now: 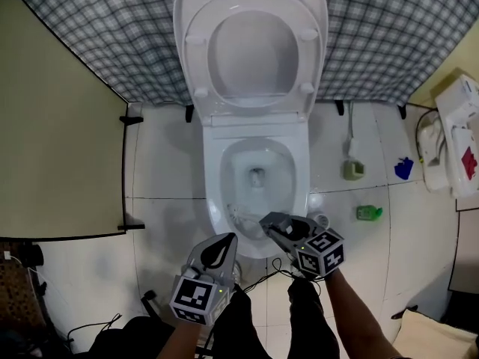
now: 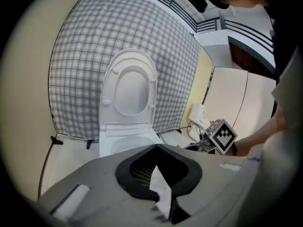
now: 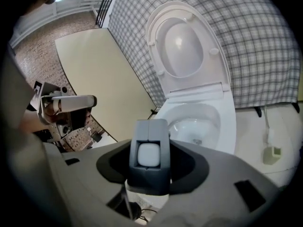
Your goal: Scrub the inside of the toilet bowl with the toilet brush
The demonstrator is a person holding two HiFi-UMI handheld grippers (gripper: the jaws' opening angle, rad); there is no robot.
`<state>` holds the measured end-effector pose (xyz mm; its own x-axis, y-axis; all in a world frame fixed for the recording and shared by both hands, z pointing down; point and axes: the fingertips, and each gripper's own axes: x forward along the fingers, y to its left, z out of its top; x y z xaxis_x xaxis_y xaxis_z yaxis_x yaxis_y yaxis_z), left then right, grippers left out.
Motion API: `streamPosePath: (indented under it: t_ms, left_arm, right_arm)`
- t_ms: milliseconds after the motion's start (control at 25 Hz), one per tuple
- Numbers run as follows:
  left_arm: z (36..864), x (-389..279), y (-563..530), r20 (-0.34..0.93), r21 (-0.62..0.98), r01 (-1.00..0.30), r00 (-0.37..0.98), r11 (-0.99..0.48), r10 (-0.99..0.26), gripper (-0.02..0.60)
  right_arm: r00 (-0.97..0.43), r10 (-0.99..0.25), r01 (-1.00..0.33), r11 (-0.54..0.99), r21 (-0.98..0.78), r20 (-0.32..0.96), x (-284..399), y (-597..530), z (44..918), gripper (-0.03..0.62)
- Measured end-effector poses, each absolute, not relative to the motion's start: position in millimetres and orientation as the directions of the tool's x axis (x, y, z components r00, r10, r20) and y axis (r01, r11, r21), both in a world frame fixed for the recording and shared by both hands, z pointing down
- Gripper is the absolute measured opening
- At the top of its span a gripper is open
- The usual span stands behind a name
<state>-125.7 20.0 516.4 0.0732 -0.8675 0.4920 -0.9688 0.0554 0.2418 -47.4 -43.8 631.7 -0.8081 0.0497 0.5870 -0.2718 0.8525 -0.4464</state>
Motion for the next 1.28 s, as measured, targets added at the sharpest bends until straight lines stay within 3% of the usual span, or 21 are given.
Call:
streamPosePath:
  t_ms: [240,440,960,1280]
  left_arm:
    - [526,-137,13,0.481,0.256,-0.965,0.079,0.054,-0.873,0.006]
    - [533,-147,8,0.481,0.267,-0.963,0.09,0.048,-0.872,0.006]
    - [551,-164,0,0.507,0.29,-0.956,0.108,0.051,-0.855,0.006]
    - [550,-147,-10,0.502,0.31,-0.951,0.155,0.01,-0.851,0.006]
  right_arm:
    - [-0.856,-0.134,-0.396,0.791,-0.467,0.5,-80,-78,636,0.213]
    - [-0.847,-0.28,-0.464,0.804,-0.371,0.452,-113,-102,636,0.213]
    - [-0.818,-0.447,-0.51,0.855,-0.097,0.362,-139,-153,613,0.206]
    - [-0.711,-0.589,-0.586,0.798,0.141,0.385,-106,-172,592,0.206]
